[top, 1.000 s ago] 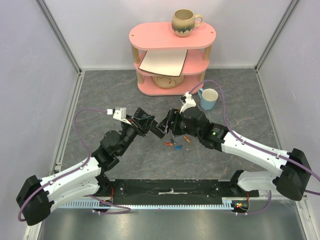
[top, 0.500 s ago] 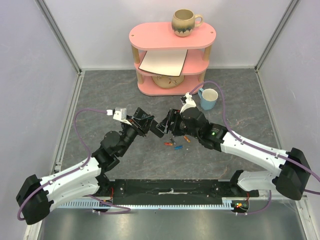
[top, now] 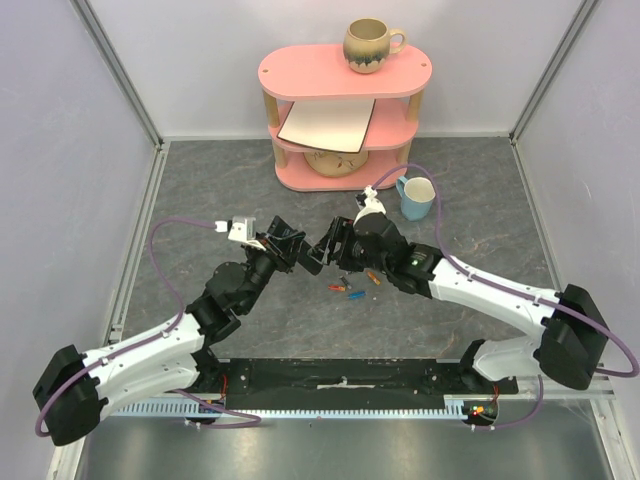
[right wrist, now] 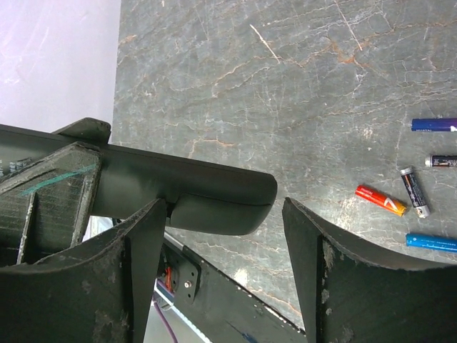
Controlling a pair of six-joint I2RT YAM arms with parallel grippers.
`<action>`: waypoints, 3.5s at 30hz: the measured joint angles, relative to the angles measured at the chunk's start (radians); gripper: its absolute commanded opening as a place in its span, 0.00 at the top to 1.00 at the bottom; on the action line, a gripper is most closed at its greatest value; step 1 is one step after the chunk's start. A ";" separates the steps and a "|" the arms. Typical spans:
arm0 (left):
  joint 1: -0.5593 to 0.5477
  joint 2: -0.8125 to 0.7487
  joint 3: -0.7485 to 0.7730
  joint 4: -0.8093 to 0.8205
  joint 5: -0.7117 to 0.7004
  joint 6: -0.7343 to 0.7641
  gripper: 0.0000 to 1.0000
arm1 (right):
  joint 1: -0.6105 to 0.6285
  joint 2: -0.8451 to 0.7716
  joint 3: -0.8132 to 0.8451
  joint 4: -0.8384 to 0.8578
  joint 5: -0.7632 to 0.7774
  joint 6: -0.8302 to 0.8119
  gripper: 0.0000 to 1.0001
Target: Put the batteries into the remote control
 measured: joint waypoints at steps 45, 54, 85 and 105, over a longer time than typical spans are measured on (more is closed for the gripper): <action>-0.024 -0.024 -0.006 0.011 -0.039 0.127 0.98 | 0.001 0.018 0.027 -0.036 -0.013 0.002 0.27; -0.026 -0.024 -0.005 0.029 -0.040 0.126 0.98 | 0.001 -0.015 0.021 -0.065 0.005 -0.009 0.21; -0.026 0.003 -0.003 0.058 -0.039 0.102 0.98 | 0.000 -0.011 0.024 -0.042 0.015 -0.022 0.20; -0.026 0.011 -0.003 0.062 -0.037 0.102 0.98 | 0.000 -0.011 0.028 -0.026 0.015 -0.022 0.21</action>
